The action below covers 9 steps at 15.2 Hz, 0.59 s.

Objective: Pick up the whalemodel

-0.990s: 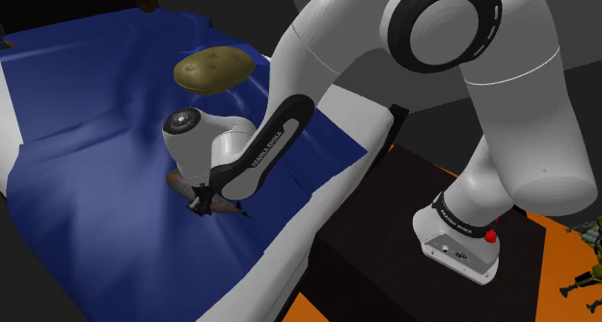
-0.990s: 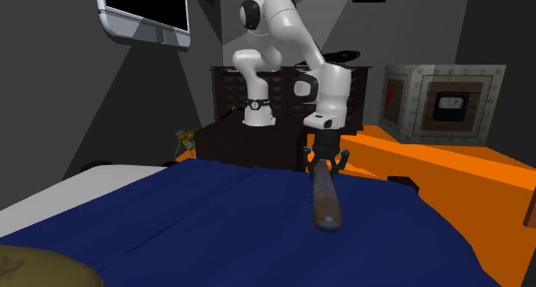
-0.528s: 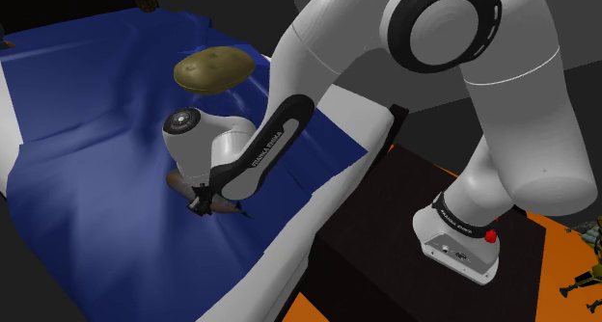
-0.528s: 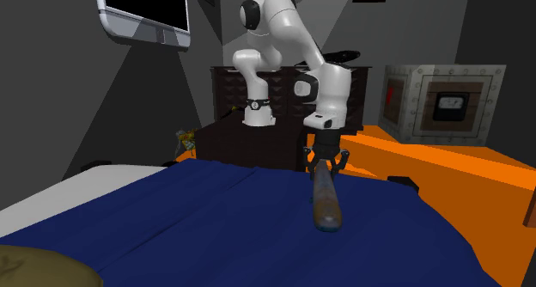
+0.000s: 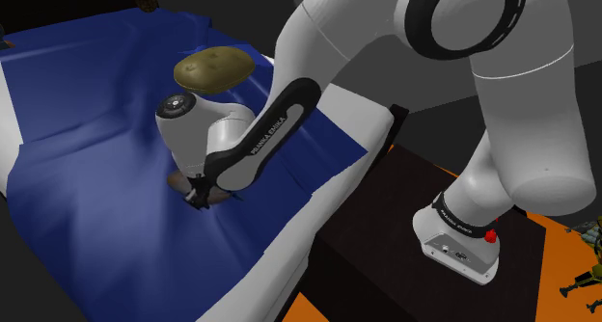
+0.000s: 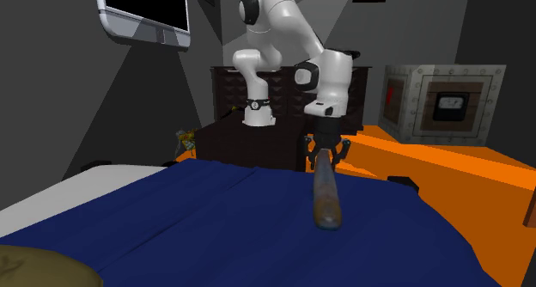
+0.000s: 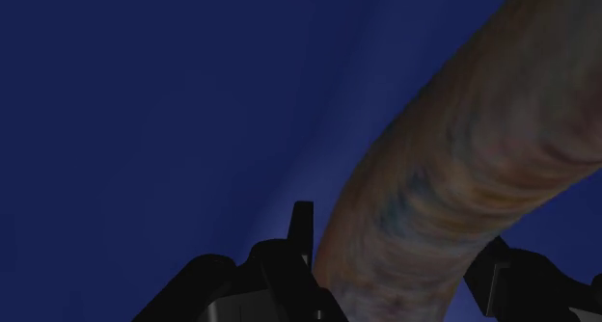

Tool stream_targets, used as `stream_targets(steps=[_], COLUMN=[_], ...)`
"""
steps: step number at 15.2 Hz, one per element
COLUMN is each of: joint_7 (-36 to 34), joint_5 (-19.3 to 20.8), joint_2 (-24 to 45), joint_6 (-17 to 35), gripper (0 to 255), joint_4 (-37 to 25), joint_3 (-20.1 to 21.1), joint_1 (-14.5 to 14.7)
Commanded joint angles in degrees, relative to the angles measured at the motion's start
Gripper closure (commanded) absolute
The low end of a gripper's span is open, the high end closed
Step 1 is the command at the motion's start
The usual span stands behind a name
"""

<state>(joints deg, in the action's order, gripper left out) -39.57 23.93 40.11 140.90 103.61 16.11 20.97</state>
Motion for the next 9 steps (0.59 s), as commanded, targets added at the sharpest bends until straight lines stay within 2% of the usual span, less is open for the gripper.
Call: stream_targets(steps=[1, 9], joint_7=[0.4, 1.5], joint_5=[-0.5, -2.0], joint_2=[-1.4, -5.0], joint_6=[-0.9, -3.8], gripper=[255, 255], joint_4=[0.5, 1.1], joint_3=[0.5, 1.8], joint_1=[-0.4, -1.3])
